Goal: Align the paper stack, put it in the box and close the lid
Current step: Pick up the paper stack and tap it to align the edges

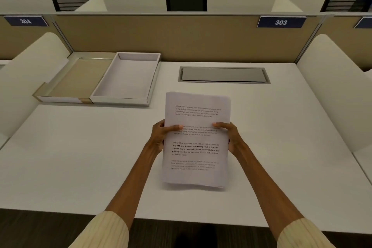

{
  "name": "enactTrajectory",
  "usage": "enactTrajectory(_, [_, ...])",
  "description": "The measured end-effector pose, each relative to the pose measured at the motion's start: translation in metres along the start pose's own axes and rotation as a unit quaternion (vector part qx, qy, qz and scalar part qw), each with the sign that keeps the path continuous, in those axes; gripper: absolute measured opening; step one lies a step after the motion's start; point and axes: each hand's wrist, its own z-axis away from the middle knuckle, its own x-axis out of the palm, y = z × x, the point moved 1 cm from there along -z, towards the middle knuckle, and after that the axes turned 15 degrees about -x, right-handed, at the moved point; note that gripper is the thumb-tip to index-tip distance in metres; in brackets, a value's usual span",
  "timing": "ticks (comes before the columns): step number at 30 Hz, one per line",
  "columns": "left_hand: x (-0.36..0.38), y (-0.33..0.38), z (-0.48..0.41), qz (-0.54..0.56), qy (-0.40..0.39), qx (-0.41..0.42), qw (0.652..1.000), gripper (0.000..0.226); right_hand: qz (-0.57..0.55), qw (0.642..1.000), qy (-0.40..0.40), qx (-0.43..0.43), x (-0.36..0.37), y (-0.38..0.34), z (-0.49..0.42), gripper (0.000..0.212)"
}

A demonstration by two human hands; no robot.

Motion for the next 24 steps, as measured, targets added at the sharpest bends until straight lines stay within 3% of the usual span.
enactTrajectory(3, [0.005, 0.017, 0.005, -0.007, -0.002, 0.046, 0.999, 0.046, 0.021, 0.995, 0.016, -0.093, 0.006, -0.018, 0.000, 0.057])
enactTrajectory(8, [0.008, 0.041, 0.013, -0.059, -0.005, 0.123, 0.991, 0.051, 0.074, 0.974, 0.009, -0.215, 0.014, -0.050, -0.003, 0.041])
enactTrajectory(14, [0.013, 0.046, 0.020, -0.128, 0.000, 0.158, 0.979, 0.064, 0.109, 0.966, -0.008, -0.234, 0.005, -0.048, 0.011, 0.044])
enactTrajectory(18, [0.024, 0.058, 0.038, -0.124, -0.023, 0.202, 0.971, 0.078, 0.098, 0.954, -0.031, -0.283, 0.010, -0.065, 0.020, 0.062])
enactTrajectory(21, [0.043, 0.065, 0.055, -0.060, 0.029, 0.251, 0.966, 0.086, 0.077, 0.937, 0.027, -0.339, 0.028, -0.079, 0.027, 0.076])
enactTrajectory(24, [0.059, 0.067, 0.065, 0.012, 0.080, 0.299, 0.951, 0.071, 0.076, 0.917, 0.128, -0.371, 0.046, -0.086, 0.030, 0.057])
